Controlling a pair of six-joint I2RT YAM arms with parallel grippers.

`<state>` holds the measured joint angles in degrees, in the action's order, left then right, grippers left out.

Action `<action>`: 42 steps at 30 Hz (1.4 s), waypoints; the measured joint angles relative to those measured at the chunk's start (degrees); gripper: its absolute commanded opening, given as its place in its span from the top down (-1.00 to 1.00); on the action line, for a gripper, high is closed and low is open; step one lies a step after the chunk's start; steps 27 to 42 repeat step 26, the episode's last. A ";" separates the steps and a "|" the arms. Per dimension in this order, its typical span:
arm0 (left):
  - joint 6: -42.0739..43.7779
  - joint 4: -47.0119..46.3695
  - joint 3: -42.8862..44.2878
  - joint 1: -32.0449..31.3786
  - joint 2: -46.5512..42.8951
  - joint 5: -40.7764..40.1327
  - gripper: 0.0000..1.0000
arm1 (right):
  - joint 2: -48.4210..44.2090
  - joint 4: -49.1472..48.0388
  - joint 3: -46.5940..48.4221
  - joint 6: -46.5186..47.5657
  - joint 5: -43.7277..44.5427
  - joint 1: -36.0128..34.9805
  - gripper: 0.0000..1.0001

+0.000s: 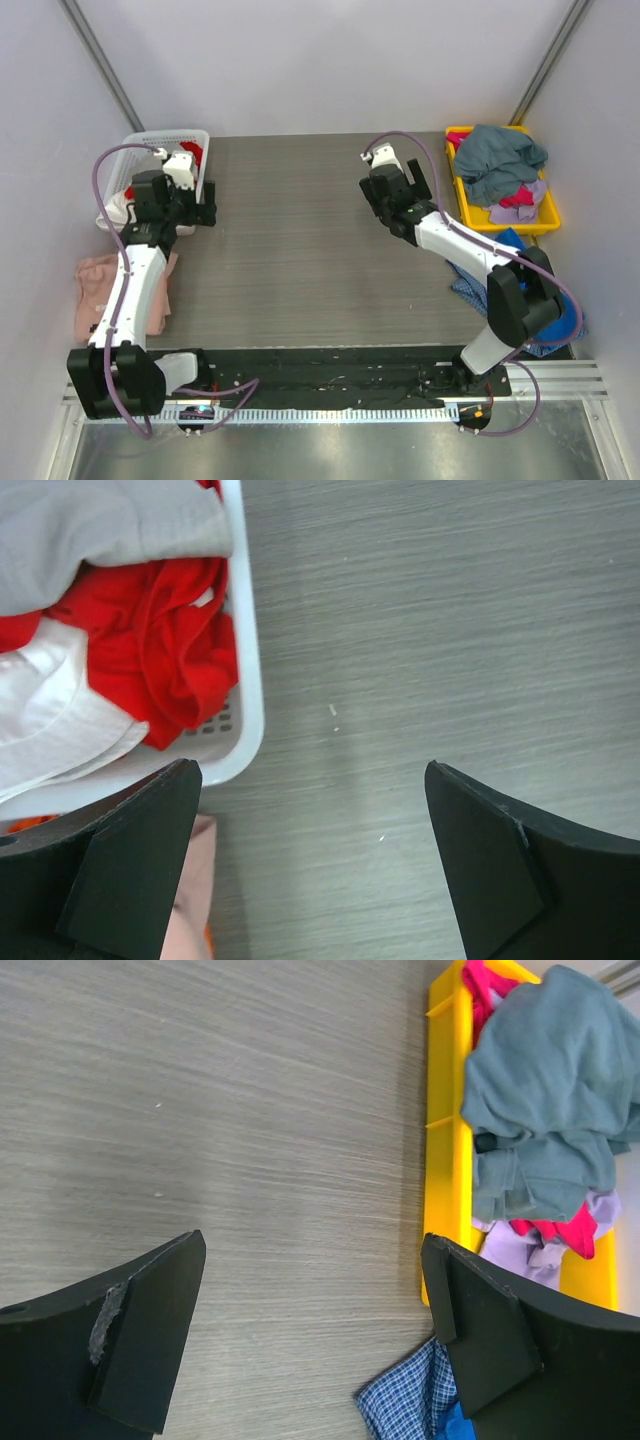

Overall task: Fold and stack the t-shirts
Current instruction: Put the neatly folded tshirt into the corner of the board with the left arm

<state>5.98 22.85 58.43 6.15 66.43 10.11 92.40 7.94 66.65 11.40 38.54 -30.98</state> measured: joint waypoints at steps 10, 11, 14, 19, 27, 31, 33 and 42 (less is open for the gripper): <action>-3.87 -6.47 -1.62 -5.07 3.50 -7.26 -0.99 | -5.68 -6.88 -5.18 -0.72 1.25 2.10 -0.94; -4.02 -6.73 -1.62 -5.14 3.61 -7.52 -0.99 | -5.79 -7.34 -5.49 -0.79 1.29 2.10 -0.93; -4.11 -7.19 -1.62 -5.62 3.74 -8.13 -0.99 | -5.79 -8.13 -6.19 -0.81 1.44 2.10 -0.94; -4.13 -7.85 -1.62 -7.85 4.13 -8.83 -0.99 | -5.88 -9.42 -7.02 -0.79 1.64 2.10 -0.93; -4.04 -8.20 -1.64 -9.18 4.92 -9.20 -0.99 | -6.64 -10.62 -7.43 -0.66 1.64 2.23 -0.94; -4.04 -8.20 -1.64 -9.18 4.92 -9.20 -0.99 | -6.64 -10.62 -7.43 -0.66 1.64 2.23 -0.94; -4.04 -8.20 -1.64 -9.18 4.92 -9.20 -0.99 | -6.64 -10.62 -7.43 -0.66 1.64 2.23 -0.94; -4.04 -8.20 -1.64 -9.18 4.92 -9.20 -0.99 | -6.64 -10.62 -7.43 -0.66 1.64 2.23 -0.94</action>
